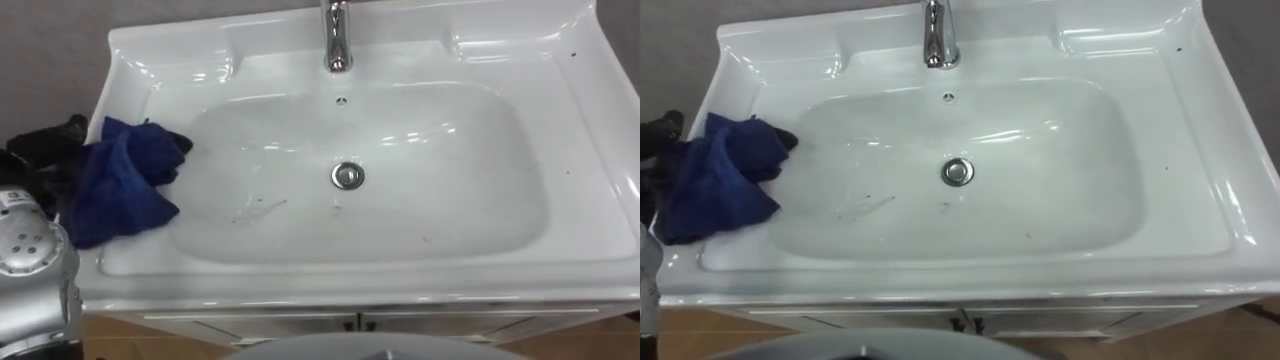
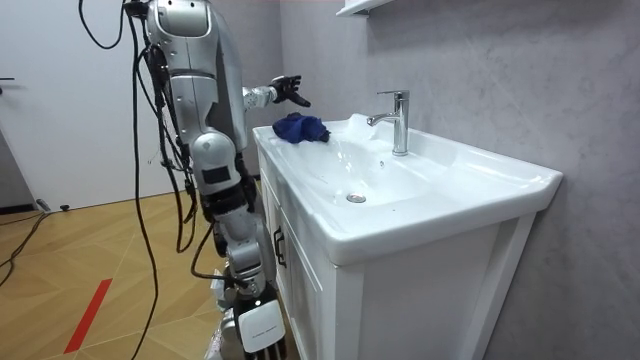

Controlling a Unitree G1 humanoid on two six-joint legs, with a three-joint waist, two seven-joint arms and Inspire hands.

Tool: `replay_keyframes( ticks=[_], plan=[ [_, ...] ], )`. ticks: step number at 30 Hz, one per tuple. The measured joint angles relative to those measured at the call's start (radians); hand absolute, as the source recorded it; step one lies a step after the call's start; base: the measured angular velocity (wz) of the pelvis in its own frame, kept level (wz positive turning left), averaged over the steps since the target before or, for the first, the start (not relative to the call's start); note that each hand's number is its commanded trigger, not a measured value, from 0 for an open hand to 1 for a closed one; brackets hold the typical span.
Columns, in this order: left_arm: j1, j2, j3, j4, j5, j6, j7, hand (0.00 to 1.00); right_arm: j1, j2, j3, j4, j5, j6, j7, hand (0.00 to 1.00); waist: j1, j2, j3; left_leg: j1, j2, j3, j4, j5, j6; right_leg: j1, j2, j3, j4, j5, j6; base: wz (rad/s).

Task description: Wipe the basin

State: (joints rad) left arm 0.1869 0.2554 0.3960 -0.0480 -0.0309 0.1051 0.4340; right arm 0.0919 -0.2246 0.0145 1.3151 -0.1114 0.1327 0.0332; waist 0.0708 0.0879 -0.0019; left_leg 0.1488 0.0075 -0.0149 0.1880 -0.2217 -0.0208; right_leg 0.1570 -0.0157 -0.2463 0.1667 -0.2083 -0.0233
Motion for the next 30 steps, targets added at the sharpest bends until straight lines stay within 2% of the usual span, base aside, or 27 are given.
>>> replay_keyframes(
  ticks=[4, 7, 9, 12, 16, 19, 21, 24, 26, 28, 30],
  plan=[
    [-0.005, 0.005, 0.049, -0.025, -0.001, 0.000, 0.041, 0.00, 0.002, -0.008, 0.000, -0.002, -0.006, 0.000, -0.001, 0.00, 0.020, 0.009, 0.0008, 0.001, -0.001, 0.000, 0.000, 0.000, 0.000, -0.001, -0.001, 0.000, 0.000, 0.000, 0.000, 0.01],
    [-0.006, 0.036, 0.091, -0.030, -0.002, -0.001, 0.083, 0.00, 0.011, -0.010, 0.000, -0.014, -0.004, -0.001, -0.012, 0.00, 0.043, 0.016, 0.0004, 0.001, -0.002, -0.001, -0.001, 0.000, 0.000, -0.003, -0.002, 0.000, 0.002, -0.002, 0.000, -0.04],
    [-0.007, 0.051, 0.145, -0.021, -0.005, -0.004, 0.111, 0.00, 0.037, -0.010, 0.001, -0.037, -0.003, -0.004, -0.022, 0.00, 0.064, 0.017, 0.0001, 0.003, -0.003, -0.003, -0.003, 0.000, 0.000, -0.001, -0.002, 0.000, 0.002, -0.003, 0.001, 0.02],
    [0.000, 0.052, 0.209, 0.024, -0.064, -0.012, 0.180, 0.00, 0.057, -0.013, 0.000, -0.042, -0.002, -0.009, -0.035, 0.00, 0.077, 0.015, 0.0035, 0.001, -0.007, -0.017, -0.003, 0.000, 0.000, 0.000, -0.006, -0.005, 0.002, -0.006, 0.005, 0.09],
    [0.009, 0.052, 0.279, 0.088, -0.142, -0.025, 0.261, 0.00, 0.070, -0.013, 0.001, -0.048, -0.009, -0.008, -0.039, 0.00, 0.109, 0.023, -0.0030, 0.000, -0.008, -0.015, -0.003, 0.000, 0.000, -0.001, -0.013, -0.004, 0.003, -0.008, 0.005, 0.01],
    [0.011, 0.052, 0.324, 0.163, -0.177, -0.046, 0.333, 0.00, 0.074, -0.020, 0.002, -0.056, -0.022, -0.009, -0.042, 0.00, 0.135, 0.024, -0.0060, -0.004, -0.011, -0.015, -0.003, 0.000, 0.000, -0.009, -0.012, -0.003, 0.006, -0.010, 0.007, 0.00],
    [0.033, 0.052, 0.355, 0.246, -0.223, -0.063, 0.362, 0.00, 0.097, -0.026, 0.002, -0.087, -0.026, -0.009, -0.043, 0.00, 0.158, 0.023, -0.0153, -0.007, -0.016, -0.016, -0.003, 0.000, 0.000, -0.015, -0.016, -0.008, 0.012, -0.012, 0.010, 0.00],
    [0.055, 0.052, 0.384, 0.347, -0.300, -0.065, 0.397, 0.00, 0.109, -0.028, 0.003, -0.111, -0.026, -0.007, -0.036, 0.00, 0.168, 0.021, -0.0134, -0.007, -0.023, -0.020, -0.003, 0.000, 0.000, -0.014, -0.025, -0.018, 0.020, -0.017, 0.018, 0.11],
    [0.072, 0.052, 0.387, 0.400, -0.354, -0.071, 0.410, 0.00, 0.110, -0.028, 0.004, -0.115, -0.046, -0.008, -0.031, 0.00, 0.185, 0.014, -0.0161, -0.007, -0.027, -0.025, -0.003, 0.000, 0.000, -0.015, -0.028, -0.019, 0.021, -0.018, 0.020, 0.00],
    [0.099, 0.052, 0.386, 0.467, -0.391, -0.073, 0.410, 0.00, 0.108, -0.028, 0.006, -0.125, -0.086, -0.001, -0.027, 0.00, 0.186, 0.012, -0.0158, -0.007, -0.031, -0.027, -0.003, 0.001, 0.001, -0.016, -0.033, -0.021, 0.022, -0.021, 0.025, 0.05],
    [0.132, 0.052, 0.383, 0.574, -0.406, -0.074, 0.413, 0.00, 0.117, -0.029, 0.011, -0.156, -0.106, 0.017, -0.013, 0.00, 0.186, -0.001, -0.0156, -0.009, -0.037, -0.029, -0.003, 0.001, 0.003, -0.017, -0.040, -0.022, 0.023, -0.025, 0.030, 0.05]
  ],
)
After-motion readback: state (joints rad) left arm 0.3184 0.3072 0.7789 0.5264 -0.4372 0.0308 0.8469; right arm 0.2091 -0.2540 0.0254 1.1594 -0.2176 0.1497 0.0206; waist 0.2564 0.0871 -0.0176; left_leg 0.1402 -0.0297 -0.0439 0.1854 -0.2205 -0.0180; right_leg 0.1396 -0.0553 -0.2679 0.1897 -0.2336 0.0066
